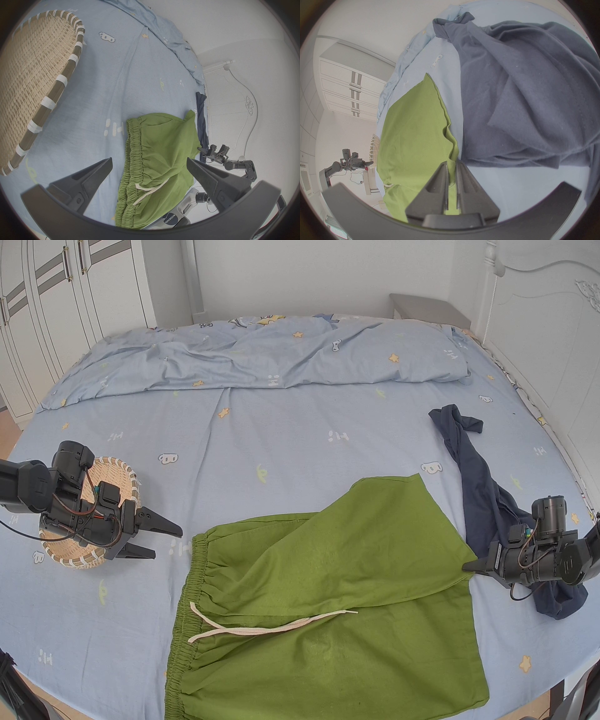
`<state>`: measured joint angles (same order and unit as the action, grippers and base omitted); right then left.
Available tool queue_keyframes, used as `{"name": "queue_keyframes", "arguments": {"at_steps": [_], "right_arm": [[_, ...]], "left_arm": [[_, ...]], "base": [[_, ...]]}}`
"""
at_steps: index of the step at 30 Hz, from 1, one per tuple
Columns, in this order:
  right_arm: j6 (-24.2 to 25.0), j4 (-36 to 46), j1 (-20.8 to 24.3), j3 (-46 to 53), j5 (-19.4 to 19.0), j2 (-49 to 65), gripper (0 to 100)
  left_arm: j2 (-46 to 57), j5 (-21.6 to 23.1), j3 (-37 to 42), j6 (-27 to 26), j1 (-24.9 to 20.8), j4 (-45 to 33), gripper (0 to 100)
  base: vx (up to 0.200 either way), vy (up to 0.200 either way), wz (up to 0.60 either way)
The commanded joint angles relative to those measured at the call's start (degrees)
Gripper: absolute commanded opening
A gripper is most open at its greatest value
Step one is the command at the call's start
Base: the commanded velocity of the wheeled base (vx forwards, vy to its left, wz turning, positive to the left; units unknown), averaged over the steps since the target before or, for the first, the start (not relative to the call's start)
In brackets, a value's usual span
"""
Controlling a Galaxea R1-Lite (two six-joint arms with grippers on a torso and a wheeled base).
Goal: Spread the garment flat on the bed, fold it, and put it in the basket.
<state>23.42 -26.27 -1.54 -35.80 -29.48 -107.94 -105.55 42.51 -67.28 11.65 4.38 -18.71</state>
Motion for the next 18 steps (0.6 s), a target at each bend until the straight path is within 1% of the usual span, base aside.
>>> {"name": "queue_keyframes", "arguments": {"at_steps": [1,7,13,14,18], "right_arm": [[0.22,-2.21,0.04,3.9,-0.05,0.8,0],[0.14,-4.14,0.39,6.8,-0.05,0.8,0],[0.14,-4.05,0.74,7.85,-0.05,1.32,0],[0.22,-4.05,0.74,8.03,-0.05,1.59,100],[0.14,-4.14,0.66,9.52,-0.05,3.61,100]], "left_arm": [[-0.71,0.03,0.04,0.04,0.02,0.52,100],[-0.89,0.03,0.04,0.04,0.02,0.69,100],[-0.89,0.03,-0.04,0.04,0.02,0.78,100],[-0.89,0.03,-0.04,0.04,0.02,0.69,100],[-0.98,0.03,-0.04,0.04,0.02,0.87,100]], "base": [[0.0,0.0,0.0],[0.0,0.0,0.0],[0.0,0.0,0.0],[0.0,0.0,0.0],[0.0,0.0,0.0]]}}
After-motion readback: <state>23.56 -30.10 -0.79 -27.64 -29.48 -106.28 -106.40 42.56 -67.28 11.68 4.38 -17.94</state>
